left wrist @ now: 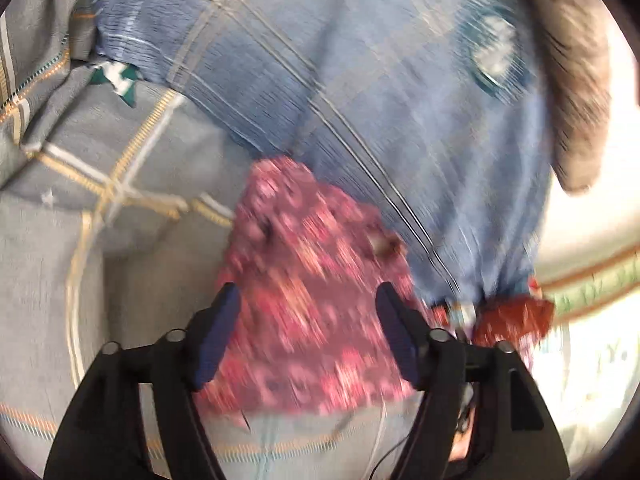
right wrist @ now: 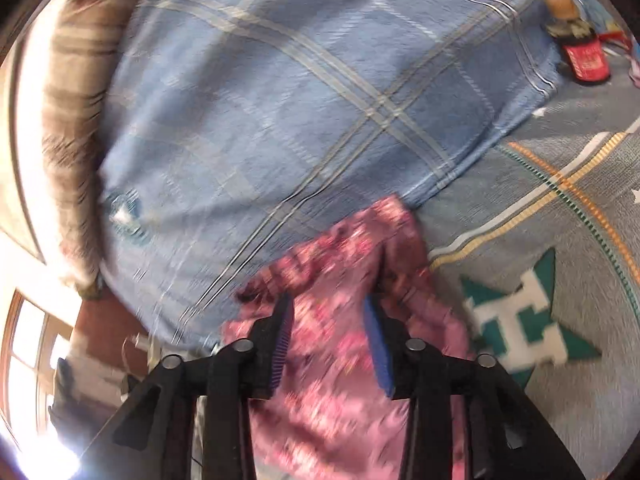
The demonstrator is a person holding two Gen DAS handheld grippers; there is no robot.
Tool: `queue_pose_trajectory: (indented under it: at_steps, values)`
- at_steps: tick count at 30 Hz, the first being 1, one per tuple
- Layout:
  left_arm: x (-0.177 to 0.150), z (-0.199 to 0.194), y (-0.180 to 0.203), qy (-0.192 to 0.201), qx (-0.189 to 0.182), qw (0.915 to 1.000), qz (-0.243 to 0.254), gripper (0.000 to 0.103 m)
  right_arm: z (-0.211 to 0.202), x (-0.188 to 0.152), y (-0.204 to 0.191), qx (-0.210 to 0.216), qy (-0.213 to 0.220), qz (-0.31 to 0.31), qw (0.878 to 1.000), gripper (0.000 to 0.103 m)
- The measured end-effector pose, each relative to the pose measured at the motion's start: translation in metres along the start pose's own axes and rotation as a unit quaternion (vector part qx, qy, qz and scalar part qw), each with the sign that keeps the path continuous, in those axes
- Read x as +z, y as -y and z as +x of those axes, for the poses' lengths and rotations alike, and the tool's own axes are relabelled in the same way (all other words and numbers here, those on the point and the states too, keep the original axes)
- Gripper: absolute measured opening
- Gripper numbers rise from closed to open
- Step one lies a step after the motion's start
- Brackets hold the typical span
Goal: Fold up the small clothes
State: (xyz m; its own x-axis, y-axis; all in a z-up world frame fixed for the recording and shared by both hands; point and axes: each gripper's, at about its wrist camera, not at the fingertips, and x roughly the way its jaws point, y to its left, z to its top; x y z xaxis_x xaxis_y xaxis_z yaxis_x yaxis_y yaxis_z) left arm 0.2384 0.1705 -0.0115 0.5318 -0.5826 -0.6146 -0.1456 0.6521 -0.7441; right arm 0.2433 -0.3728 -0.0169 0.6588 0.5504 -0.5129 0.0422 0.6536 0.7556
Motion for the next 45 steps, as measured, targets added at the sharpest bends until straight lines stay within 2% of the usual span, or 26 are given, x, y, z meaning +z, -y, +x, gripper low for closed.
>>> queue_pose_trajectory:
  at_steps: [2,6,9,11,16,20,21,22,23,24,26,31,33,36,38,40,42,44,45]
  values:
    - [-0.021,0.003,0.007,-0.01,-0.007,0.9999,0.01,0.082,0.001,-0.009,-0.01,0.006,-0.016,-0.01,1.0,0.046]
    - [-0.035,0.03,0.004,-0.043,-0.014,0.9988,-0.017,0.082,0.013,-0.03,-0.017,0.034,-0.051,-0.005,0.998,0.046]
    - [-0.033,0.05,-0.001,-0.055,-0.014,0.9976,-0.04,0.081,0.026,-0.036,-0.019,0.05,-0.062,0.014,0.997,0.046]
    - [-0.03,0.054,-0.003,-0.053,-0.01,0.9976,-0.045,0.082,0.039,-0.037,-0.011,0.061,-0.076,0.044,0.994,0.052]
    - [-0.025,0.071,0.002,-0.056,-0.004,0.9977,-0.039,0.082,0.083,-0.042,0.005,0.099,-0.127,0.115,0.98,0.053]
    - [-0.016,0.077,0.003,-0.045,-0.001,0.9979,-0.047,0.081,0.108,-0.041,0.002,0.083,-0.117,0.133,0.981,0.052]
    - [-0.014,0.077,0.003,-0.041,-0.002,0.9979,-0.05,0.076,0.109,-0.04,0.002,0.081,-0.102,0.143,0.981,0.052]
    - [-0.011,0.075,0.004,-0.037,-0.004,0.998,-0.051,0.069,0.108,-0.038,0.0,0.085,-0.087,0.147,0.982,0.046]
    - [-0.008,0.074,0.005,-0.034,-0.008,0.9982,-0.05,0.049,0.107,-0.035,-0.003,0.092,-0.078,0.14,0.983,0.02]
    - [-0.004,0.074,0.006,-0.035,-0.013,0.9981,-0.049,0.033,0.105,-0.029,-0.009,0.1,-0.072,0.119,0.985,0.006]
    - [0.009,0.078,0.01,-0.035,-0.014,0.9981,-0.05,0.027,0.101,-0.013,-0.02,0.087,-0.059,0.081,0.991,0.004]
    - [0.05,0.093,0.009,-0.016,-0.004,0.9971,-0.075,0.027,0.116,0.028,-0.025,0.056,-0.042,0.063,0.996,0.004]
    - [0.066,0.106,0.004,-0.017,0.014,0.9958,-0.088,0.027,0.123,0.036,-0.022,0.05,-0.04,0.065,0.996,0.008]
    - [0.08,0.124,-0.008,-0.025,0.045,0.9927,-0.109,0.03,0.136,0.043,-0.018,0.015,-0.035,0.053,0.998,0.008]
    - [0.088,0.13,-0.02,-0.036,0.036,0.9884,-0.143,0.031,0.14,0.047,-0.015,-0.014,-0.025,0.045,0.999,0.009]
    - [0.093,0.126,-0.028,-0.039,0.011,0.9842,-0.172,0.032,0.135,0.05,-0.01,-0.022,-0.011,0.046,0.999,0.009]
    - [0.098,0.11,-0.029,-0.022,-0.008,0.9843,-0.175,0.046,0.12,0.05,-0.005,-0.007,0.003,0.048,0.999,0.014]
    - [0.103,0.085,-0.023,0.01,-0.01,0.9871,-0.16,0.059,0.102,0.051,-0.004,-0.015,0.01,0.032,0.999,0.027]
    - [0.103,0.076,-0.02,0.021,-0.012,0.9877,-0.154,0.065,0.093,0.051,-0.005,-0.019,0.01,0.018,1.0,0.028]
